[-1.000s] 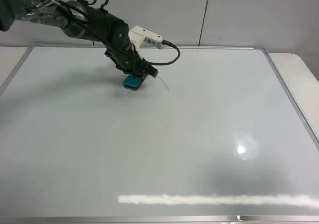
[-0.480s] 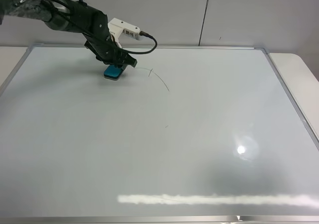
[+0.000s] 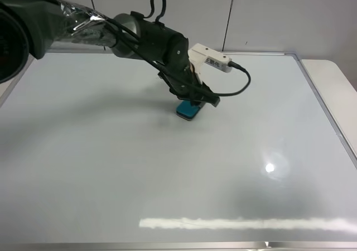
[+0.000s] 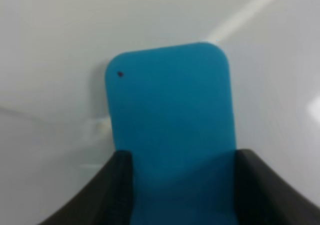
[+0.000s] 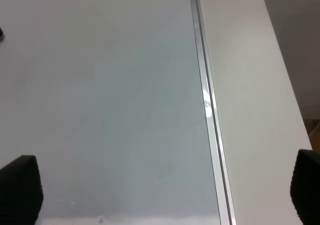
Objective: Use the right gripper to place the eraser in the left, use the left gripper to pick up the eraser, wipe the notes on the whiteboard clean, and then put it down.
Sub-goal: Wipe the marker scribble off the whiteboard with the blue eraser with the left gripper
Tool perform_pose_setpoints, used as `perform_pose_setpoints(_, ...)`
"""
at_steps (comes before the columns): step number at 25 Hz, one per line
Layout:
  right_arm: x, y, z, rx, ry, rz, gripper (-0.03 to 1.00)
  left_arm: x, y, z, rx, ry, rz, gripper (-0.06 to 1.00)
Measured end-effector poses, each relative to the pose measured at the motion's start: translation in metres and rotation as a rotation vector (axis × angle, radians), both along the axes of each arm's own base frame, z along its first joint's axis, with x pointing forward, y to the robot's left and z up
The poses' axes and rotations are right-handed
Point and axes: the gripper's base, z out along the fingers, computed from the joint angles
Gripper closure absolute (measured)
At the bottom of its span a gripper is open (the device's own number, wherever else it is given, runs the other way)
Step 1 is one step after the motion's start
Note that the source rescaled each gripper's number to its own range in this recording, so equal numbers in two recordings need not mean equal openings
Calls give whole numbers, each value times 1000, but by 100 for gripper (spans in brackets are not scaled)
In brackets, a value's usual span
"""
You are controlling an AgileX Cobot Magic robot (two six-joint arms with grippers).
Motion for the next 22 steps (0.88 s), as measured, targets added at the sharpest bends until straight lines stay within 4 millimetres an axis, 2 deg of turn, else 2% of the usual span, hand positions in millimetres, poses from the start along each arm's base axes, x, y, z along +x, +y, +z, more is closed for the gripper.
perform_pose_setpoints(2, 0, 0, 0, 0, 0, 0, -3, -12, -13, 0, -8, 10, -26, 94)
perform_pose_setpoints(4, 0, 0, 0, 0, 0, 0, -3, -14, -15, -1, -8, 13, -31, 94)
perform_pose_setpoints(9, 0, 0, 0, 0, 0, 0, -3, 0, 1, -1, -5, 13, 10, 94)
perform_pose_setpoints(17, 0, 0, 0, 0, 0, 0, -3, 74, 85, -8, 1, -55, 188, 94)
perform_pose_setpoints(22, 0, 0, 0, 0, 0, 0, -3, 111, 131, -6, 20, -55, 281, 94)
